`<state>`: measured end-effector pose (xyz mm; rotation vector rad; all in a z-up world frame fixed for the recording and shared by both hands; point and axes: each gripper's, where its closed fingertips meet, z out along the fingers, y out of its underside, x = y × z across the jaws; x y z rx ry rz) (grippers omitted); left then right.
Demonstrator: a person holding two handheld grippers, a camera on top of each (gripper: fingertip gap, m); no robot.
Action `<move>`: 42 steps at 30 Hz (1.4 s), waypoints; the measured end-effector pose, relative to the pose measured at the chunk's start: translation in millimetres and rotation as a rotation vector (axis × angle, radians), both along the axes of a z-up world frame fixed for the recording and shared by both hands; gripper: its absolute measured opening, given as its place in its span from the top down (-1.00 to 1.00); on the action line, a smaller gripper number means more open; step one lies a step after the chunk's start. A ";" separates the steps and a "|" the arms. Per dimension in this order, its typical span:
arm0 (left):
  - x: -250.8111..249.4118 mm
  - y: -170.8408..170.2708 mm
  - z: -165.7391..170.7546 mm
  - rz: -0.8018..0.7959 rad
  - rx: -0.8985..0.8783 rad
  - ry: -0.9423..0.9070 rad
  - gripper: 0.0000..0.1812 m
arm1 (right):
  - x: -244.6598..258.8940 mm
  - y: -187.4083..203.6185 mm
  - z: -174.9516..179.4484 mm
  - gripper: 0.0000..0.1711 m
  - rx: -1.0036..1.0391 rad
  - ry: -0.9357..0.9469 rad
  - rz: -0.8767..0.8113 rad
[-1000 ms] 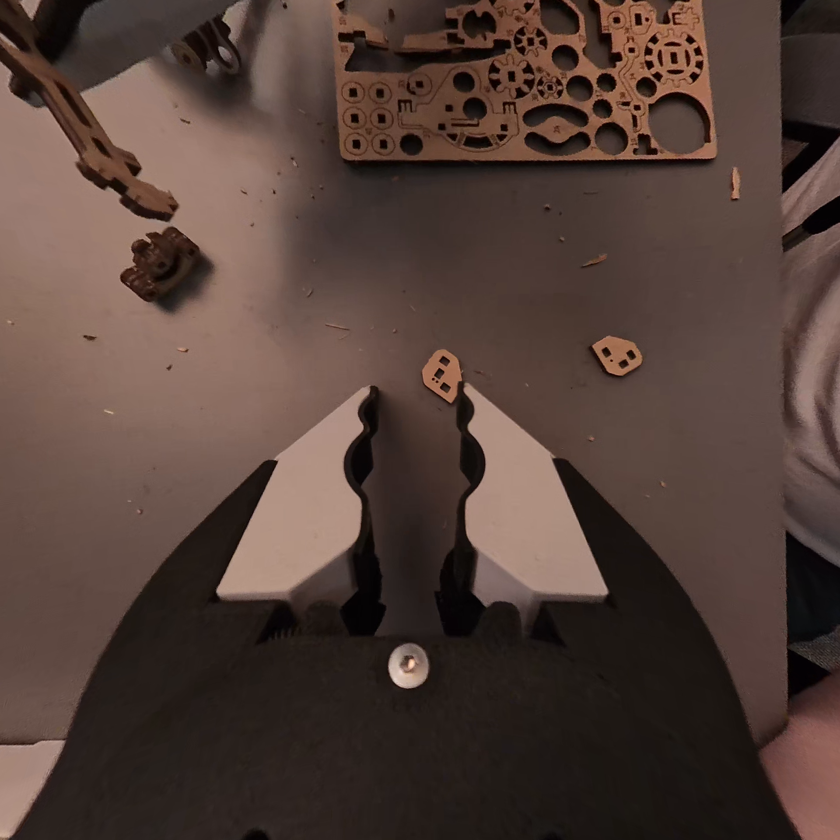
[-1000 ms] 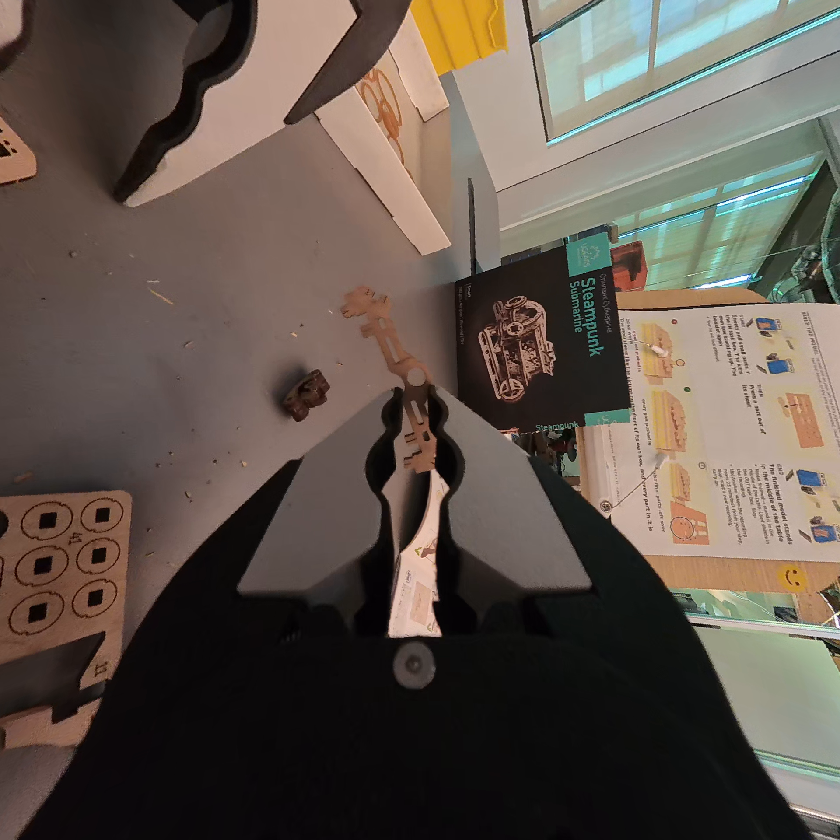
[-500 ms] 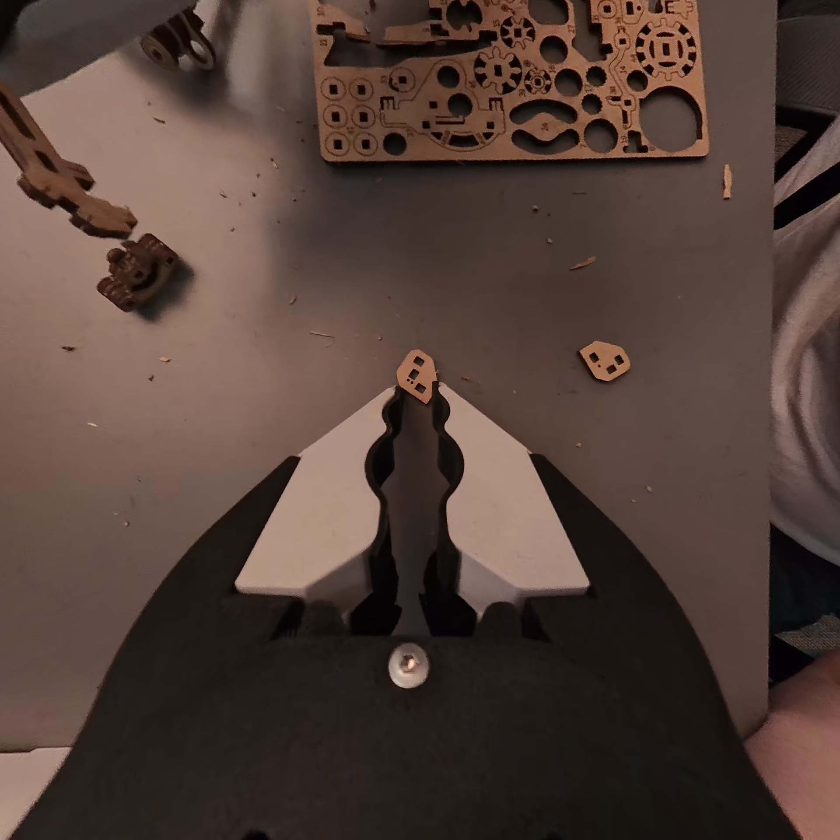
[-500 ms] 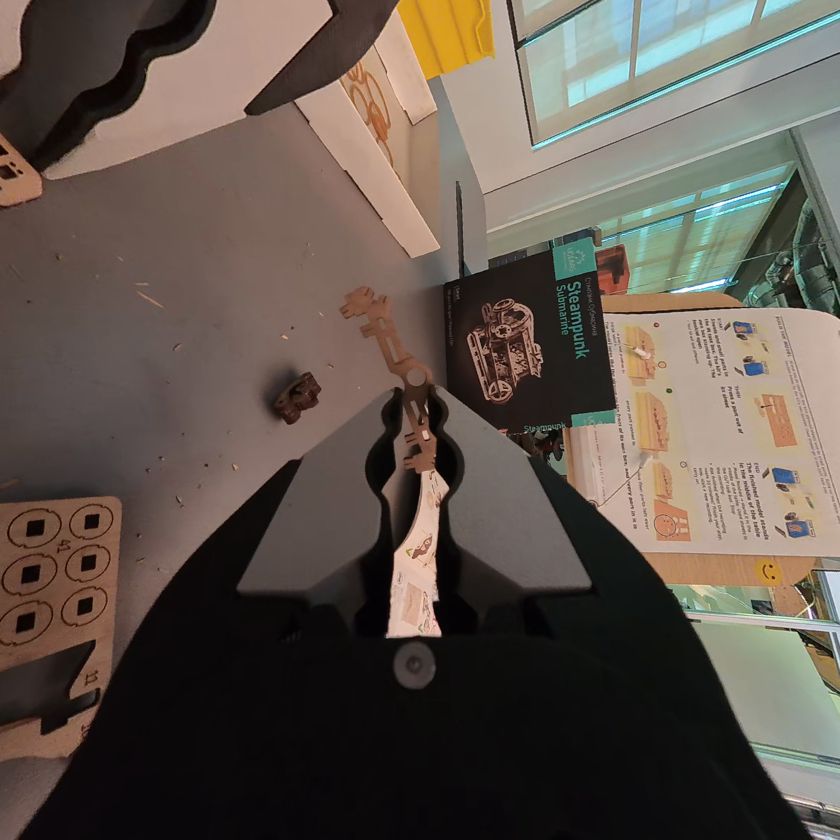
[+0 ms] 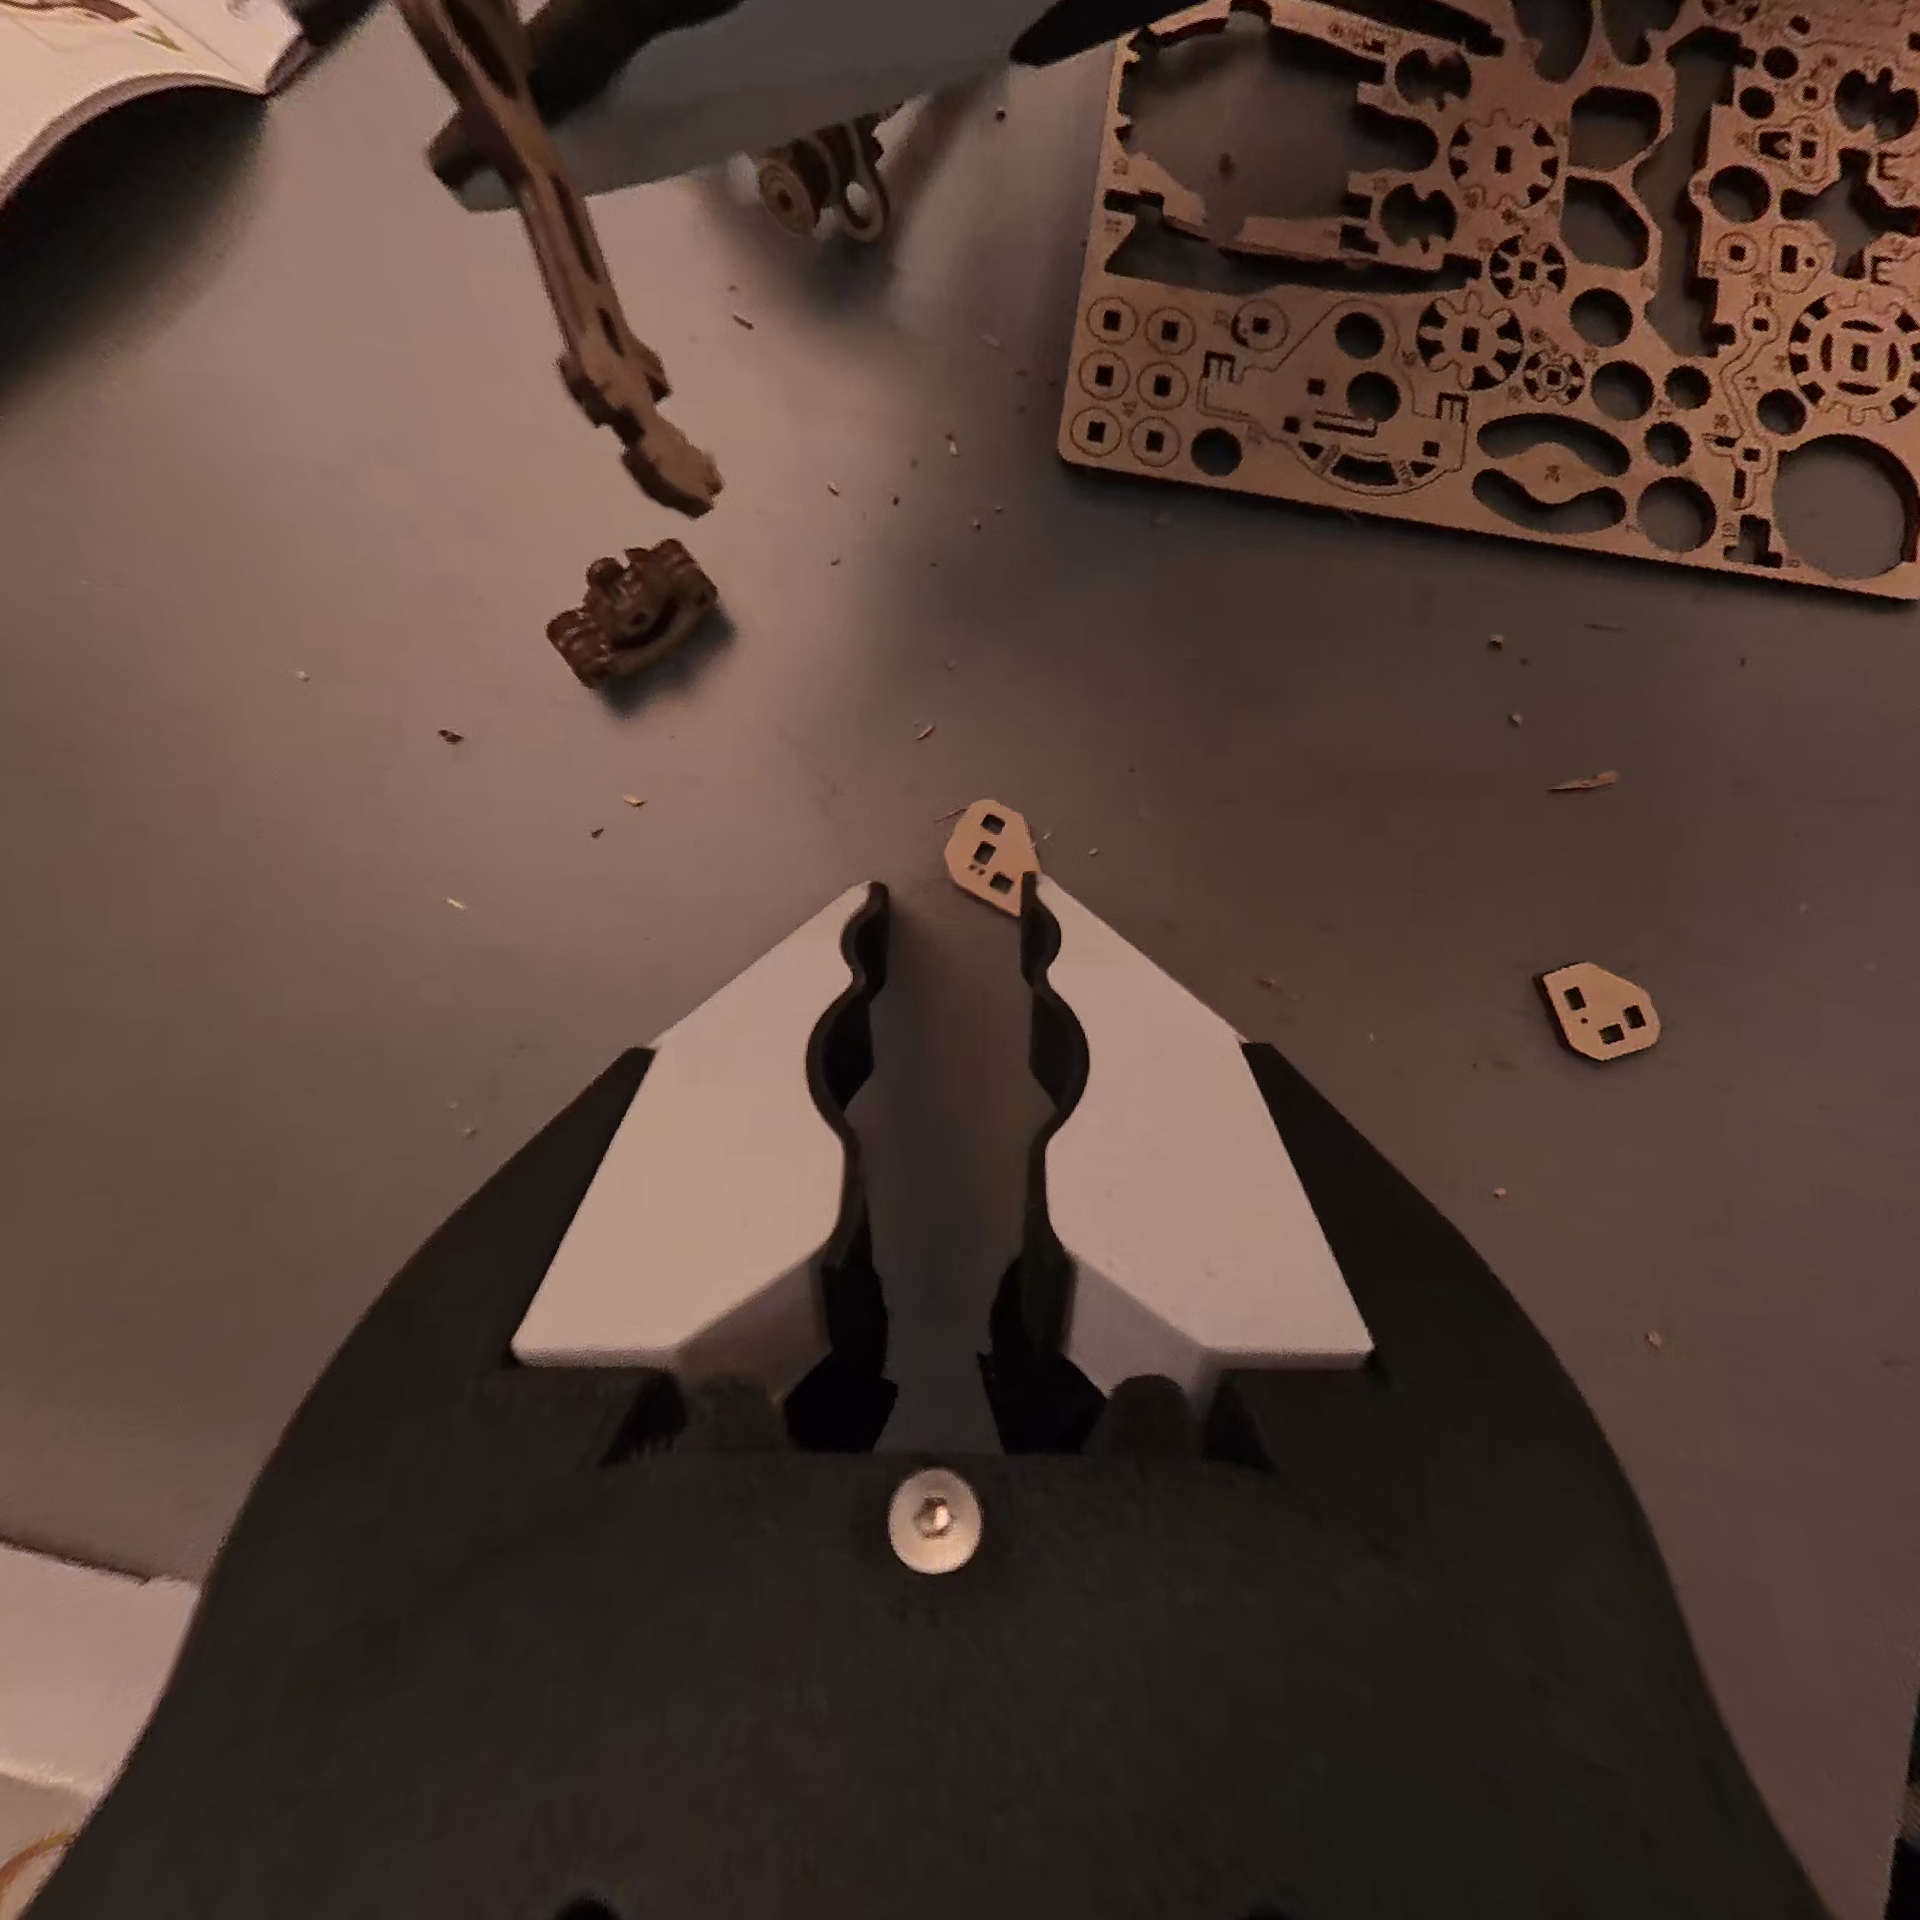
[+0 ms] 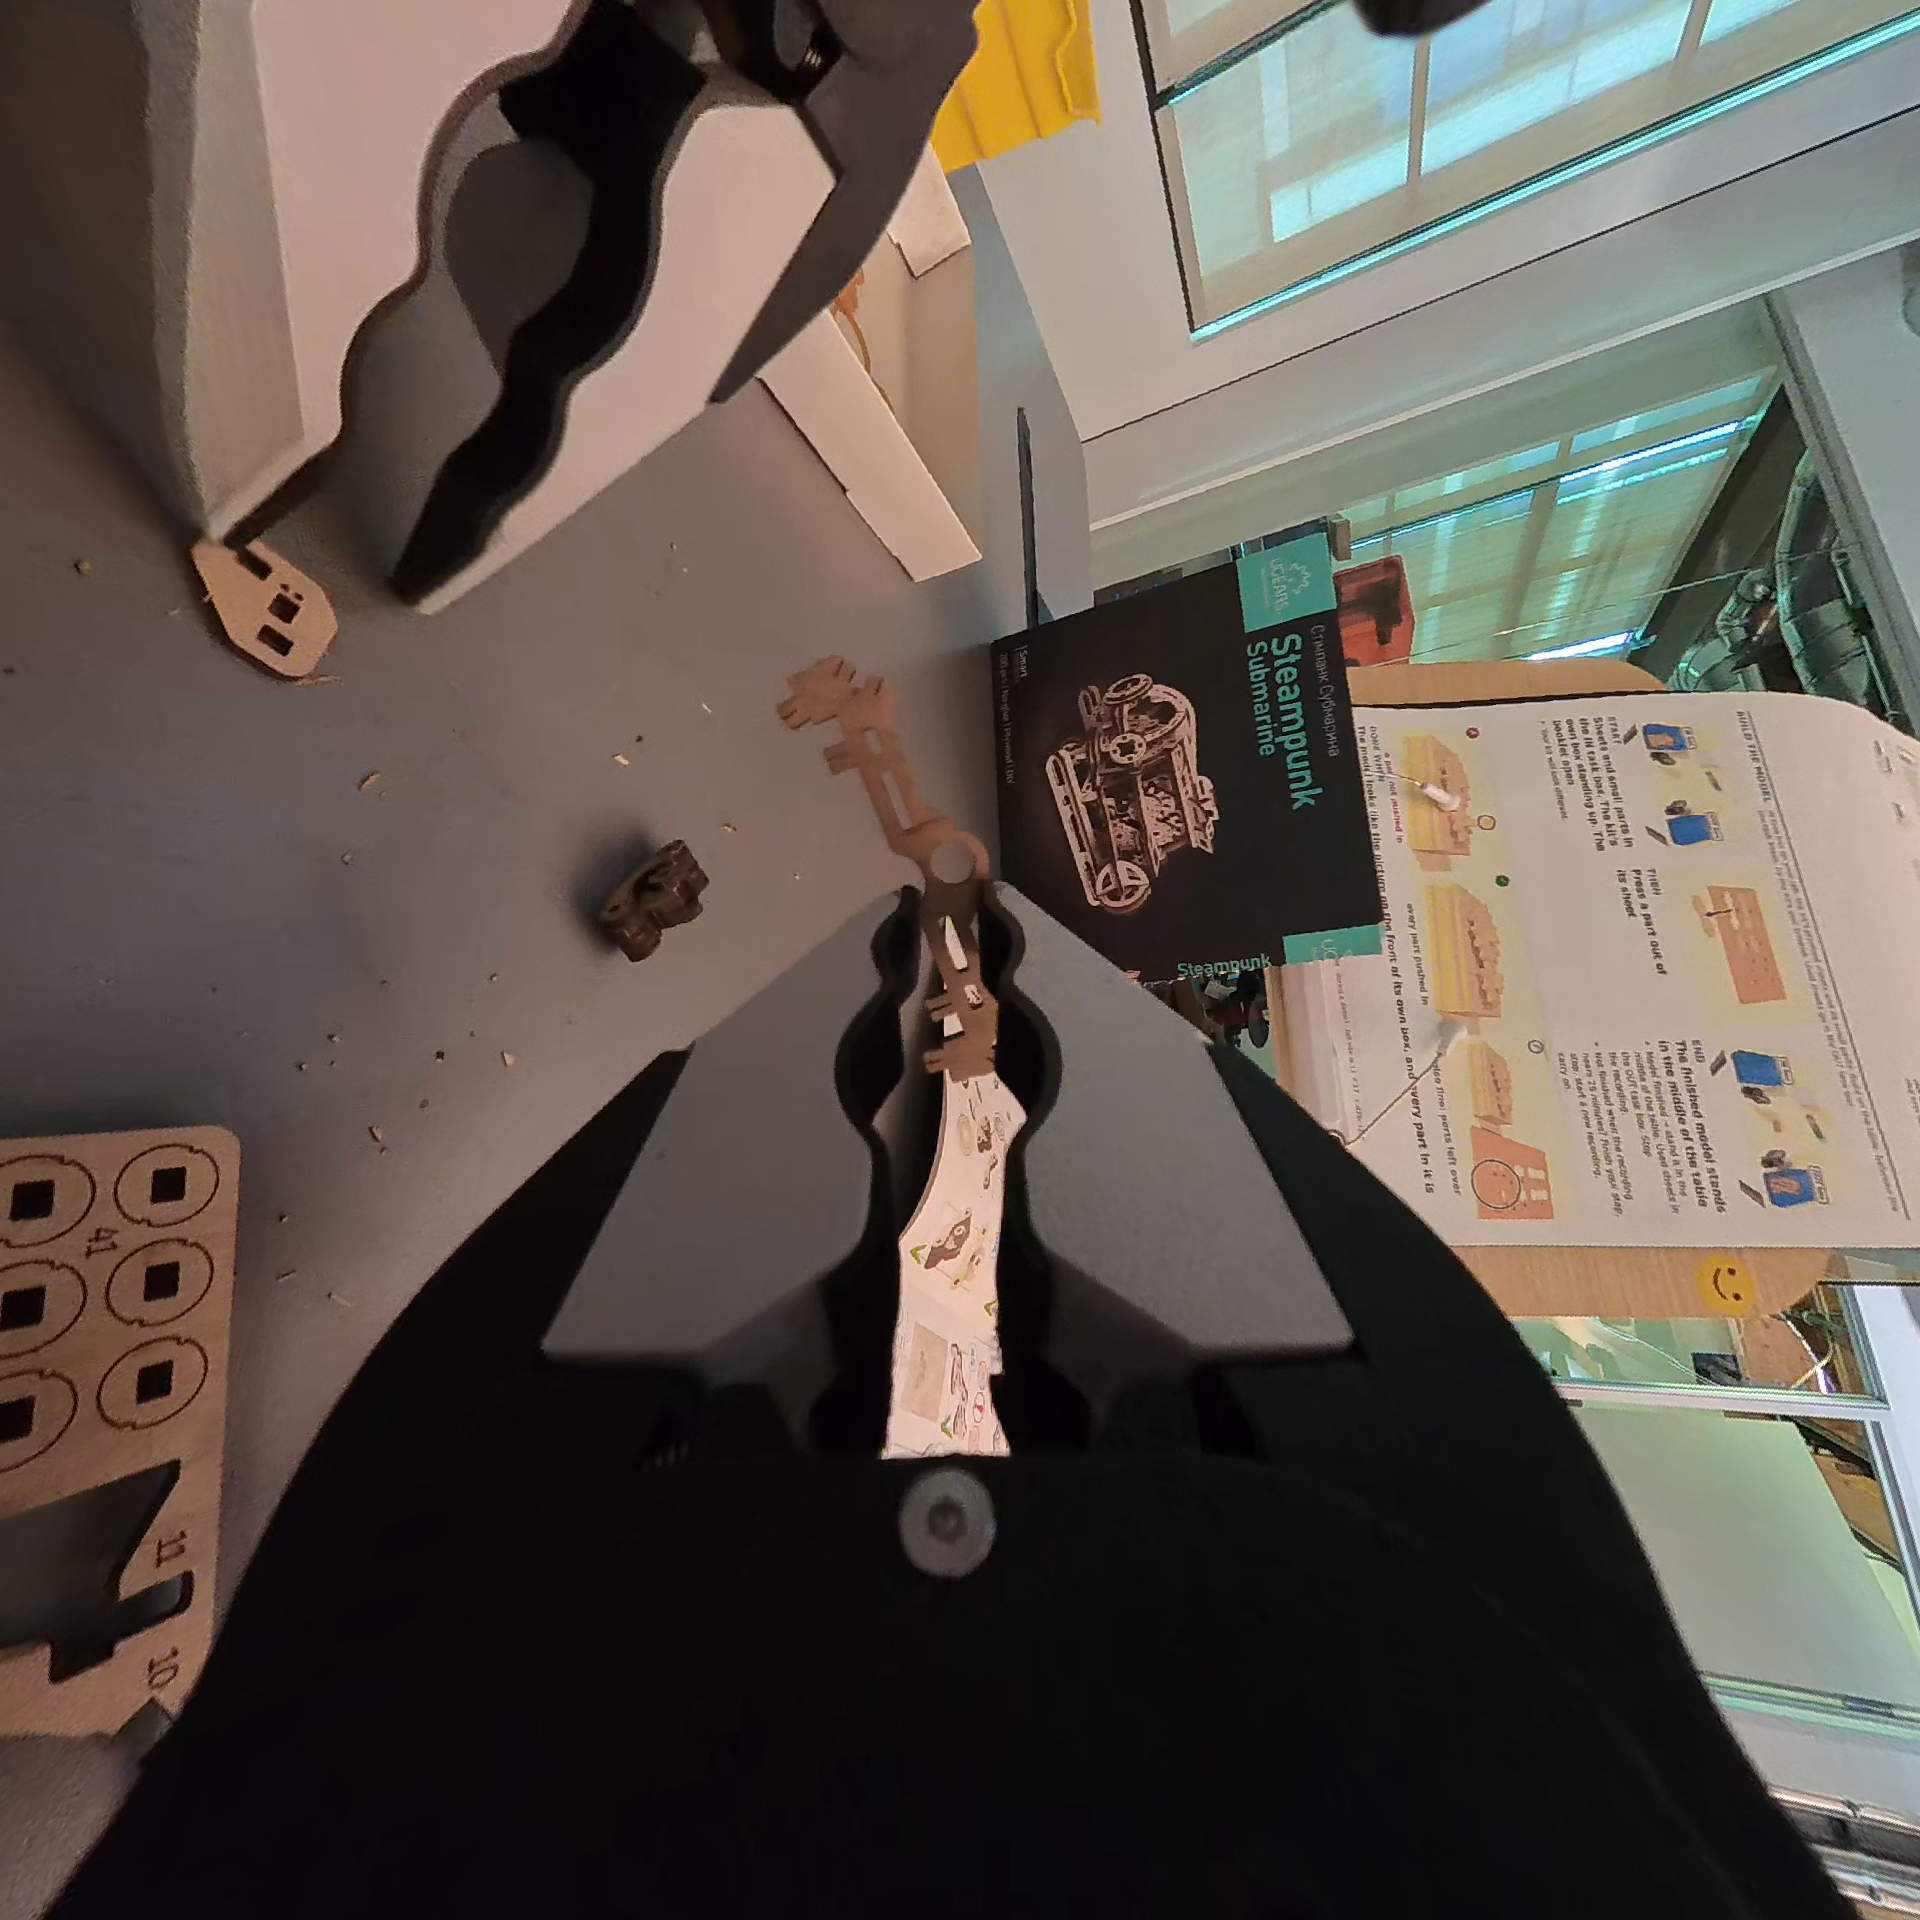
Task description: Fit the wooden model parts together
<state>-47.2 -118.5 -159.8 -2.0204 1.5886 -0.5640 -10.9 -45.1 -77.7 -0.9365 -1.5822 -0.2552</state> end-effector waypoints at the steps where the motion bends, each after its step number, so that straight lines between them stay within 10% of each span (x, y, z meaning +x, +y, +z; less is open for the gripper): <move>1: -2.2 2.5 1.8 0.010 0.014 0.001 0.72 | 0.1 0.0 0.1 0.89 0.001 0.000 -0.001; 42: -2.3 3.5 -1.7 -0.037 0.114 0.046 0.68 | 8.2 9.2 3.9 0.89 0.011 0.008 -0.032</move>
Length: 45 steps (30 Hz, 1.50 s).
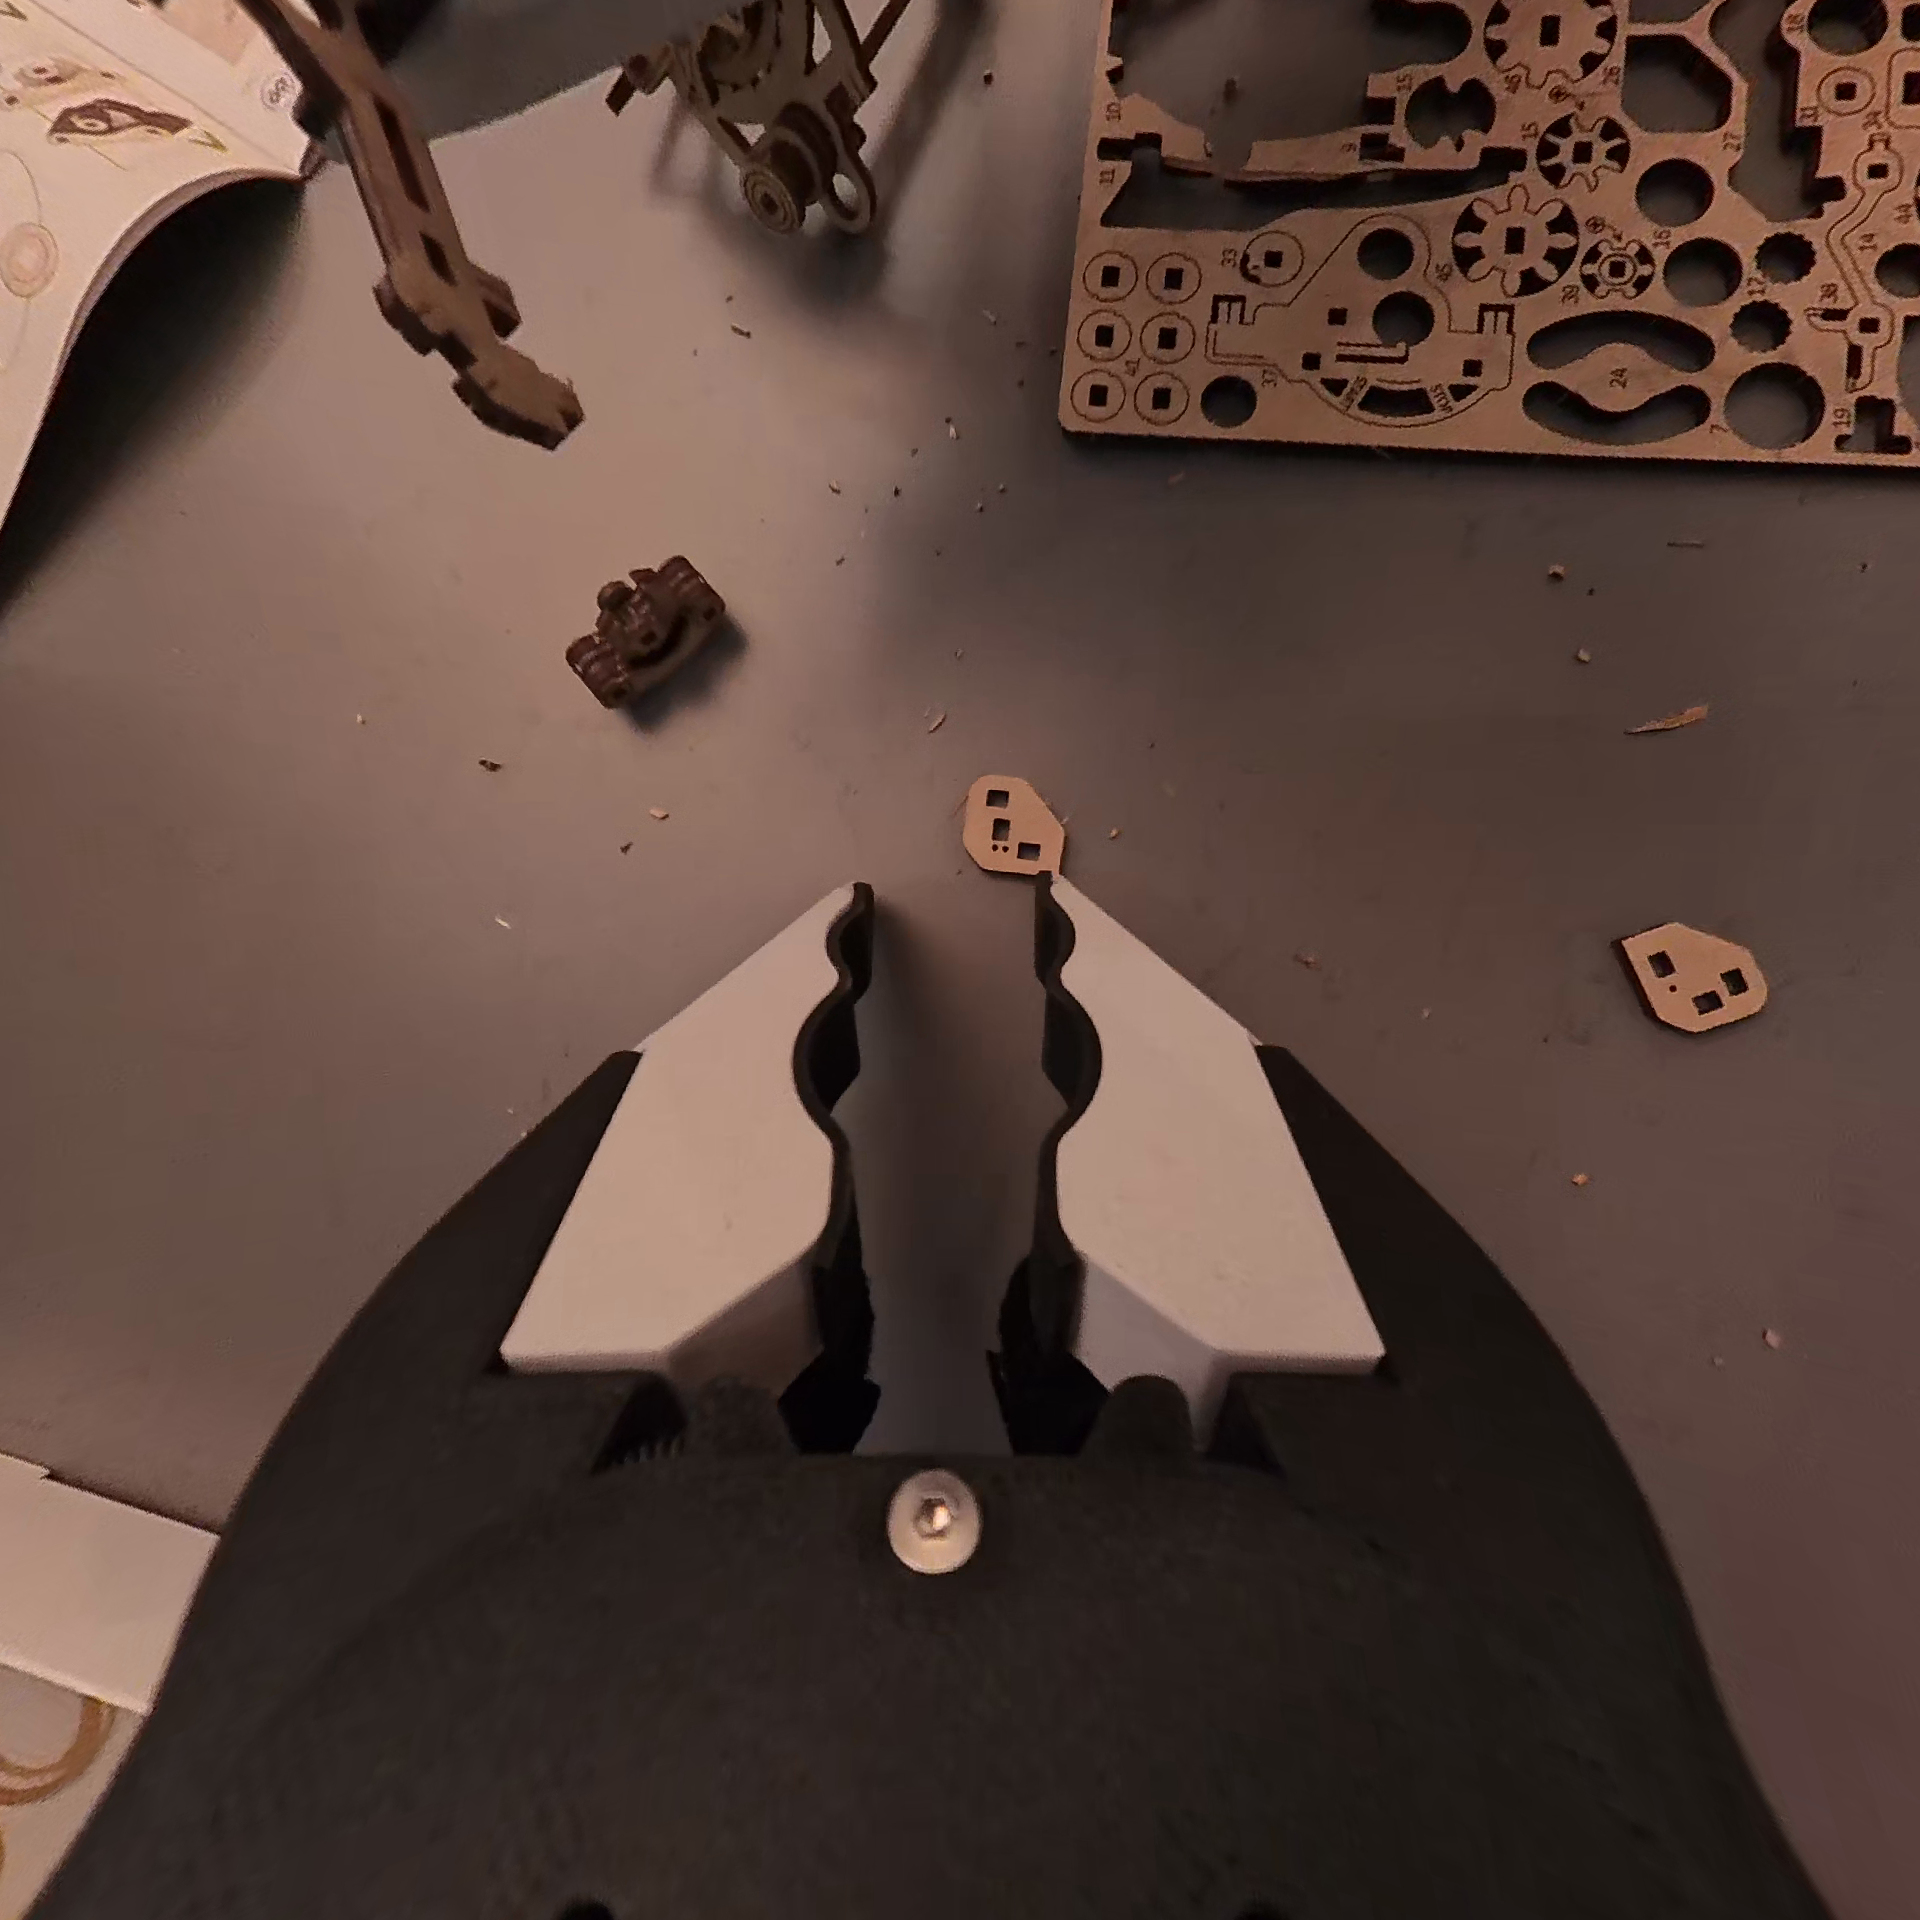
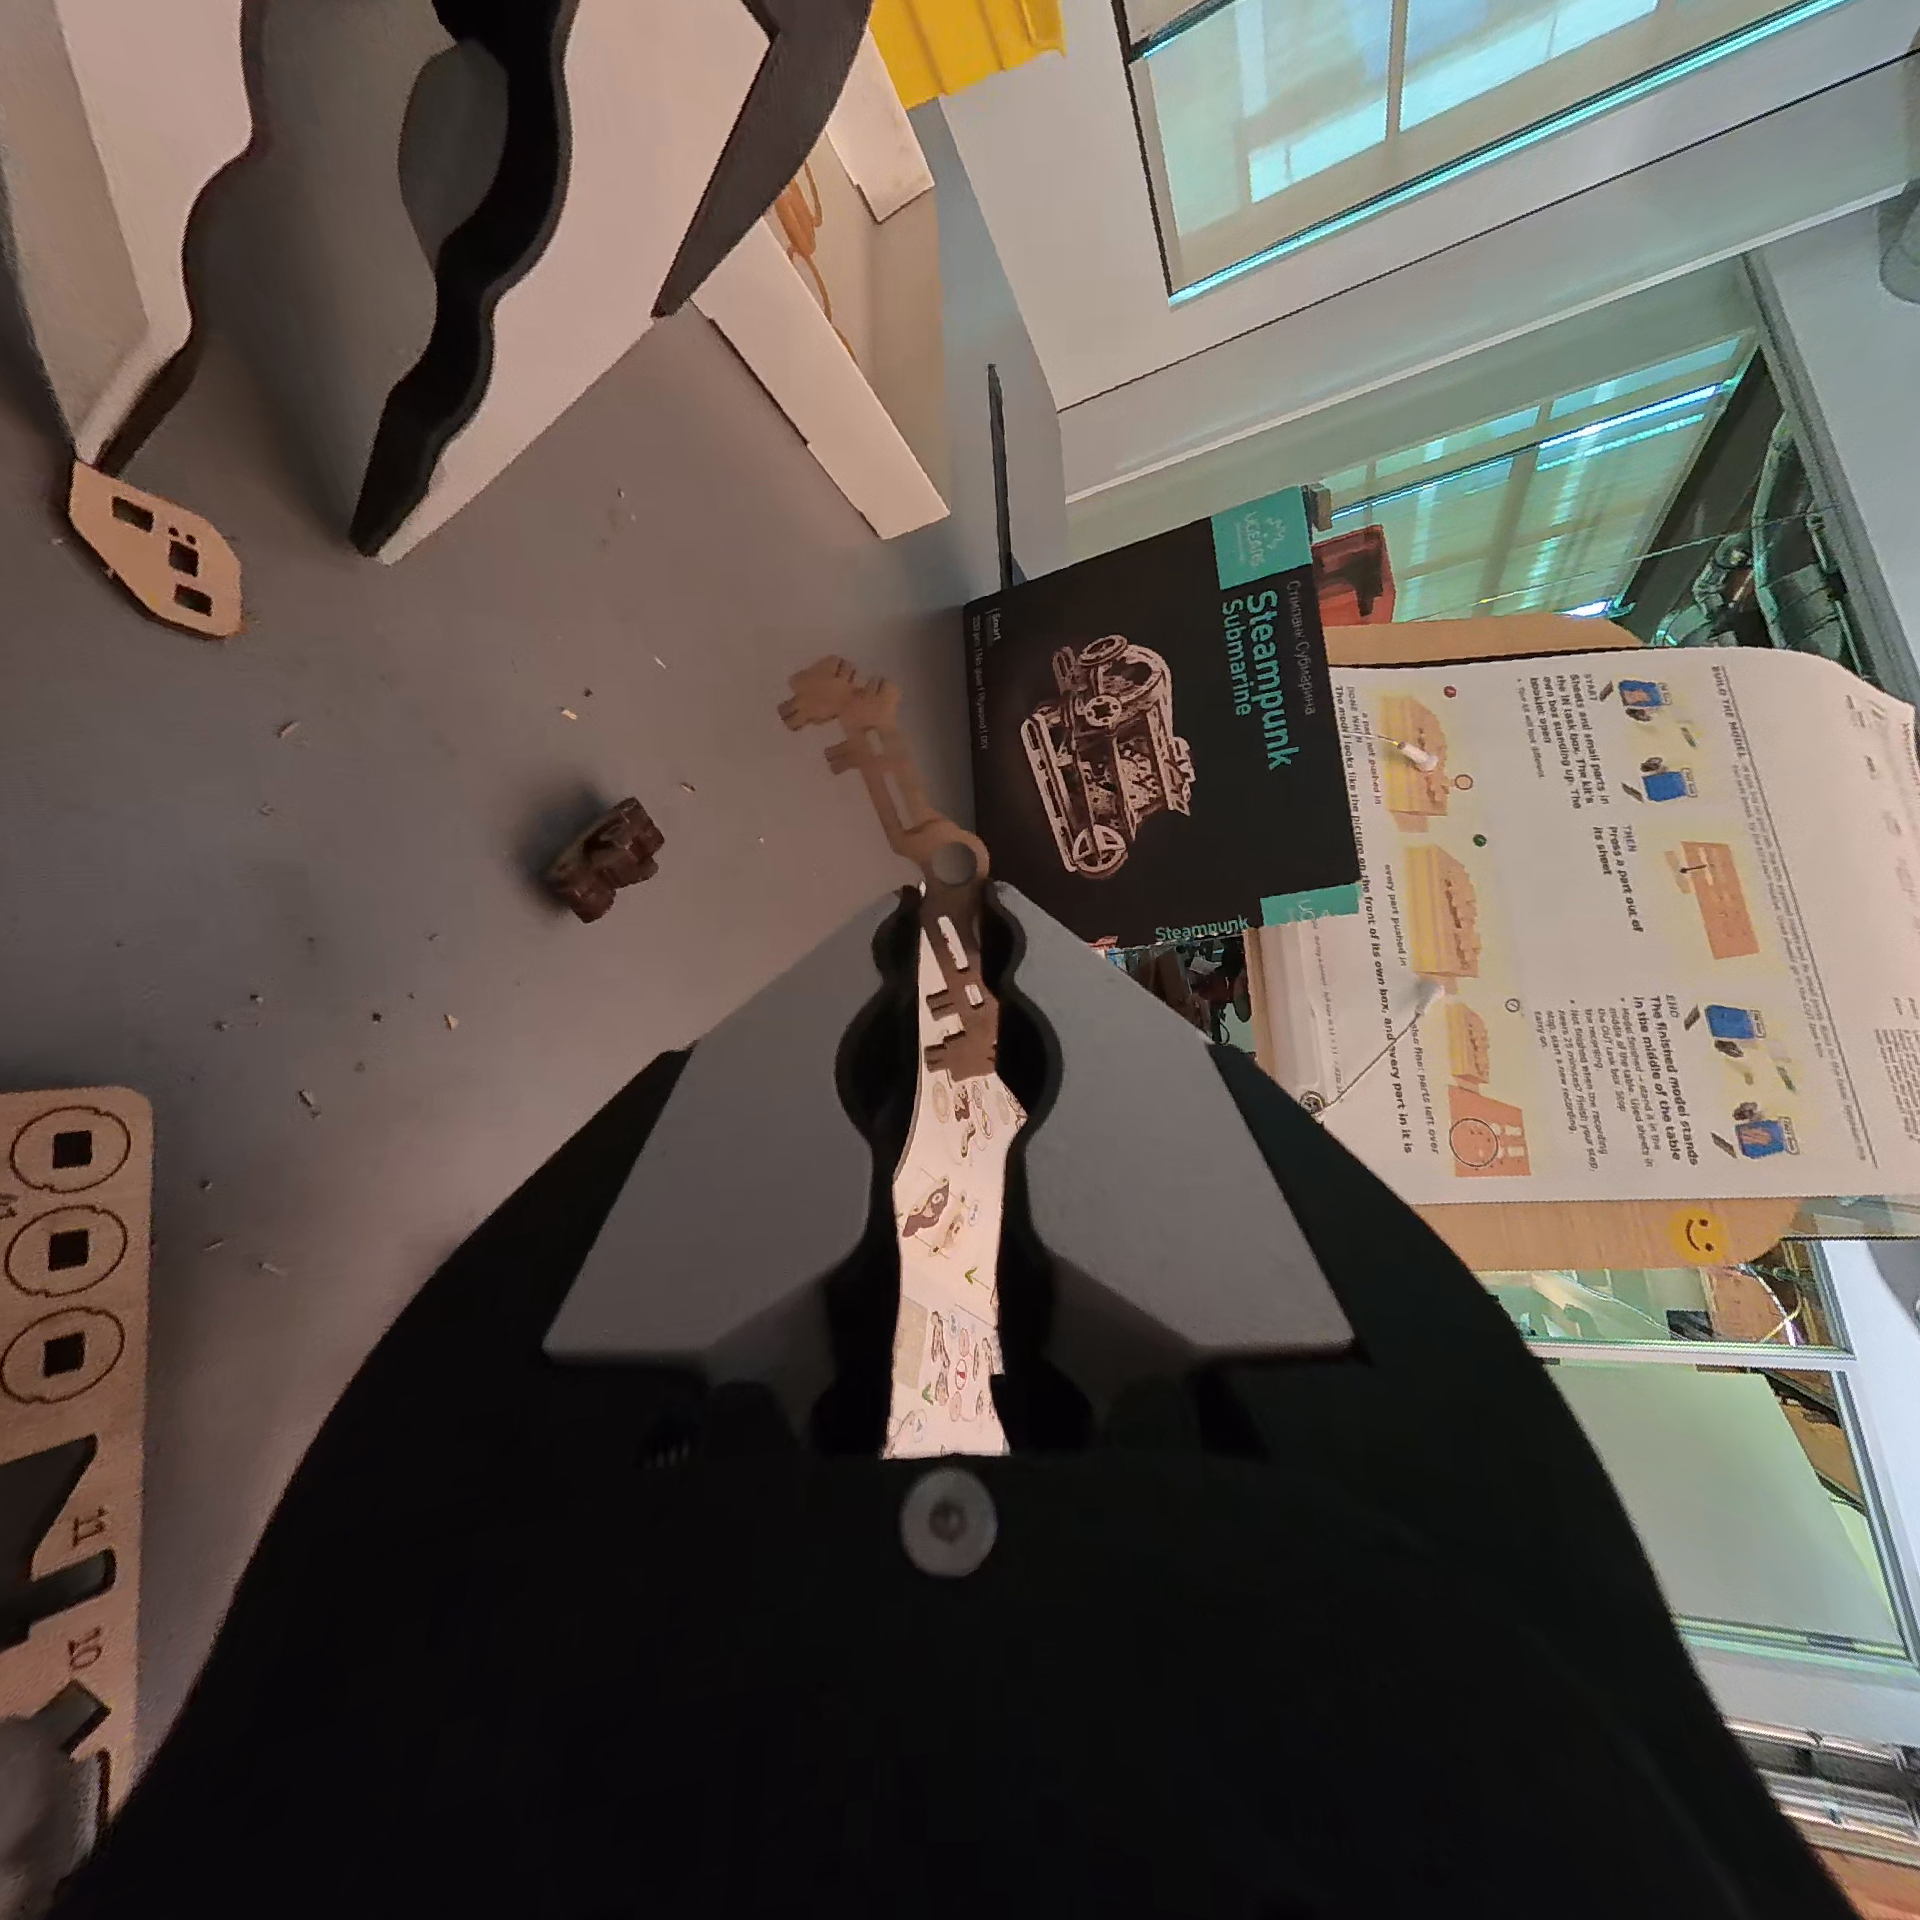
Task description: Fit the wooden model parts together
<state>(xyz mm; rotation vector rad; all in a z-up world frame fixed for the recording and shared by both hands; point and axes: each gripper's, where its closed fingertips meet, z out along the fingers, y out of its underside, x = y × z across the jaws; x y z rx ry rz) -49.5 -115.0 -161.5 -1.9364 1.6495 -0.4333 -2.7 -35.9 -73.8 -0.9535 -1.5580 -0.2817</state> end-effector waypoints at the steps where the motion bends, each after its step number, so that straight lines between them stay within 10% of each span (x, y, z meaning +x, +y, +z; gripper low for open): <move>1: 0.3 -0.2 0.0 -0.002 0.003 0.001 0.68 | -0.2 -0.2 -0.4 0.89 0.000 -0.001 0.001; 45: 1.4 -6.7 -1.0 0.007 -0.060 -0.003 0.60 | 0.5 0.6 -5.0 0.89 0.007 -0.030 0.001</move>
